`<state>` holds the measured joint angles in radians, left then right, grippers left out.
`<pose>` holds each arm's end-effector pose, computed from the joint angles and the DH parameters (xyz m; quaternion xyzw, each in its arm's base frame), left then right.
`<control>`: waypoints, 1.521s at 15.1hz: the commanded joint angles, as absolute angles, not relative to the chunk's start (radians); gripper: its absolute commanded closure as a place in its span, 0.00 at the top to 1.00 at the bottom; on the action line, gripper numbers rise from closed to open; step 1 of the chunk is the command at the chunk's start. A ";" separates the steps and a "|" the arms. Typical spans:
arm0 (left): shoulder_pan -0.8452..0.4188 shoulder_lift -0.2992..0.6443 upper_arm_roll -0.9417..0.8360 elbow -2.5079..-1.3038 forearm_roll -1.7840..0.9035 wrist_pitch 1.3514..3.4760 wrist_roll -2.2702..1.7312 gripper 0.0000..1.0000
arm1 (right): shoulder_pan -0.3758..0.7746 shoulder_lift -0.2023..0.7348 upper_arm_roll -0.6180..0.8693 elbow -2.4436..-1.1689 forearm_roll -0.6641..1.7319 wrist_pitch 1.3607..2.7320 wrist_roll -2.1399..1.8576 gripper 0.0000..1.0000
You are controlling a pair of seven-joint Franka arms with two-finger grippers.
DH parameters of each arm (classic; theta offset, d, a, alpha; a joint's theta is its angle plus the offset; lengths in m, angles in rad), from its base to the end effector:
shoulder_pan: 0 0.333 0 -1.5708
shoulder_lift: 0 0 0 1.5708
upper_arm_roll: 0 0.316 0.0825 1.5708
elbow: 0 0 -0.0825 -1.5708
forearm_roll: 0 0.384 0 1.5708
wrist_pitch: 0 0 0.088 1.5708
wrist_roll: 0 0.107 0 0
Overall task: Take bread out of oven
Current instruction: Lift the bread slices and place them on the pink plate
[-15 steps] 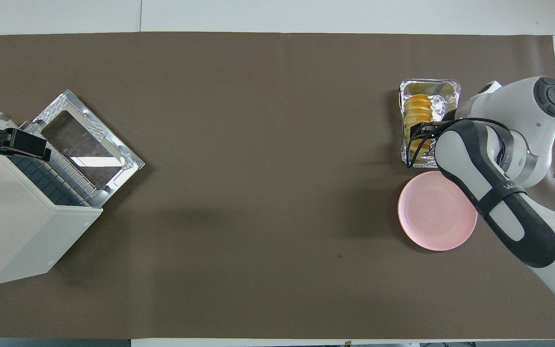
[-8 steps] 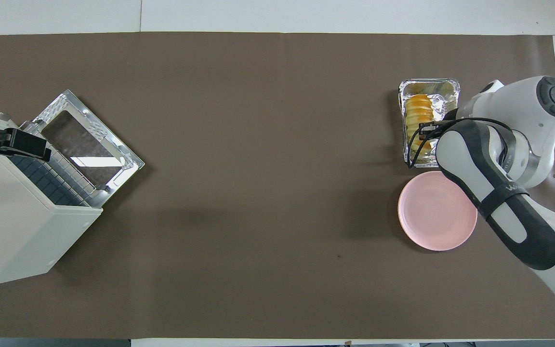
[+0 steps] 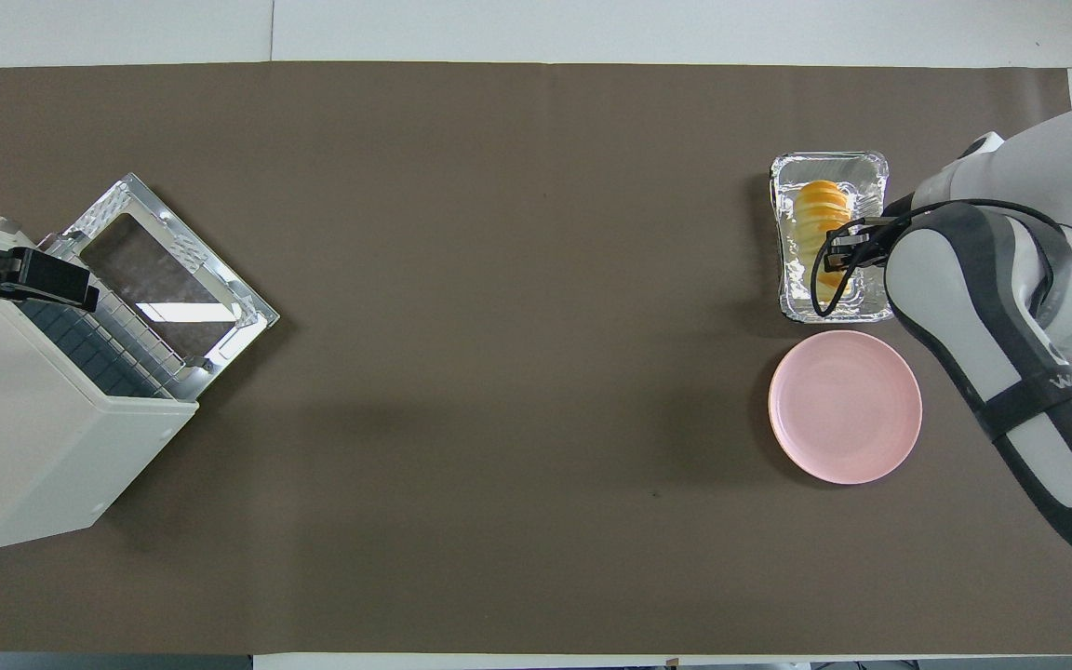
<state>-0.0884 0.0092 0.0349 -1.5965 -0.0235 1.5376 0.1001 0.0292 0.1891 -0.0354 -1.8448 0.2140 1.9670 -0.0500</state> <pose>0.5516 -0.0322 0.6046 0.9964 -0.0767 -0.0338 0.0124 0.6022 0.0110 0.4188 -0.9948 0.0225 0.0304 0.0947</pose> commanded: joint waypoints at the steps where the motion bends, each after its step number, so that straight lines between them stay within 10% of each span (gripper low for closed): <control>1: -0.084 -0.014 0.031 -1.620 -0.009 1.554 0.089 1.00 | 0.018 0.048 -0.029 -1.954 0.219 1.899 0.009 0.00; 14: -0.084 -0.014 0.031 -1.620 -0.011 1.555 0.089 1.00 | -0.023 -0.245 -0.029 -2.420 0.209 1.972 0.012 0.00; 23: -0.084 -0.014 0.031 -1.620 -0.011 1.554 0.089 1.00 | -0.023 -0.186 -0.028 -2.522 0.209 2.250 -0.057 0.00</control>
